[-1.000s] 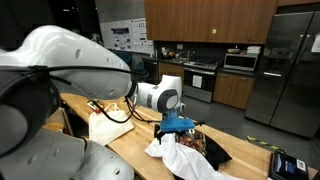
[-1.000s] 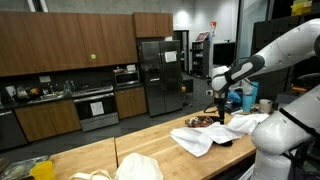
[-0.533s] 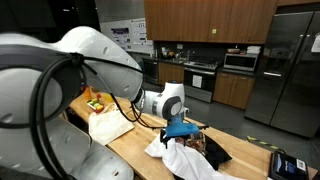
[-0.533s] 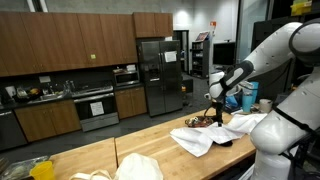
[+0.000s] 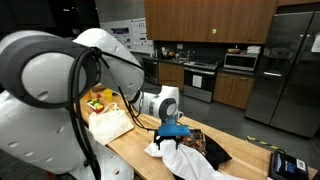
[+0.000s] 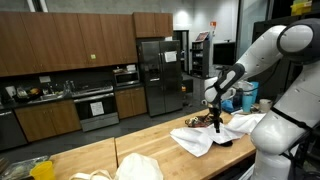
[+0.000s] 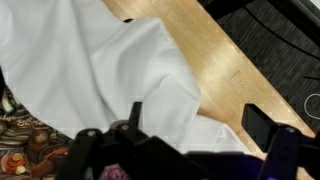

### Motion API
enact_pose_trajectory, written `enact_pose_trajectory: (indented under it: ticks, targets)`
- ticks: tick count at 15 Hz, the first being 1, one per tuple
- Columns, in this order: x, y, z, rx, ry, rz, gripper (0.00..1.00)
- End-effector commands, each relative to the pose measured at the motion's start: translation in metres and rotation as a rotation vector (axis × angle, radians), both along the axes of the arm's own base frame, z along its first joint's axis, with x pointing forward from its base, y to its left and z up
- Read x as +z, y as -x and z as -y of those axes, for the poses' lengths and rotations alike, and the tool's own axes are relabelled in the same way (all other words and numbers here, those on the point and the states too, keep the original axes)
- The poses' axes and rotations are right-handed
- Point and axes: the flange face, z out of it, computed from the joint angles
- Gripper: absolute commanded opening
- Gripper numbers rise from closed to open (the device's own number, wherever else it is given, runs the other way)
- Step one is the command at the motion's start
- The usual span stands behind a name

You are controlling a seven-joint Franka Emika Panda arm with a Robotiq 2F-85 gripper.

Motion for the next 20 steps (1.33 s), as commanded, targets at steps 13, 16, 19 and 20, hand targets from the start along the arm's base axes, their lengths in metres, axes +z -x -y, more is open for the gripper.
enact_pose_trajectory:
  ticks: [13,16,19,20]
  targets:
    - [-0.048,-0.056,-0.061,-0.03,0.065,0.348,0.61]
    - [-0.053,-0.055,-0.075,-0.097,0.087,0.347,0.38]
    - [-0.049,-0.05,-0.086,-0.189,0.128,0.325,0.12]
    - [-0.048,-0.048,-0.092,-0.207,0.138,0.305,0.06]
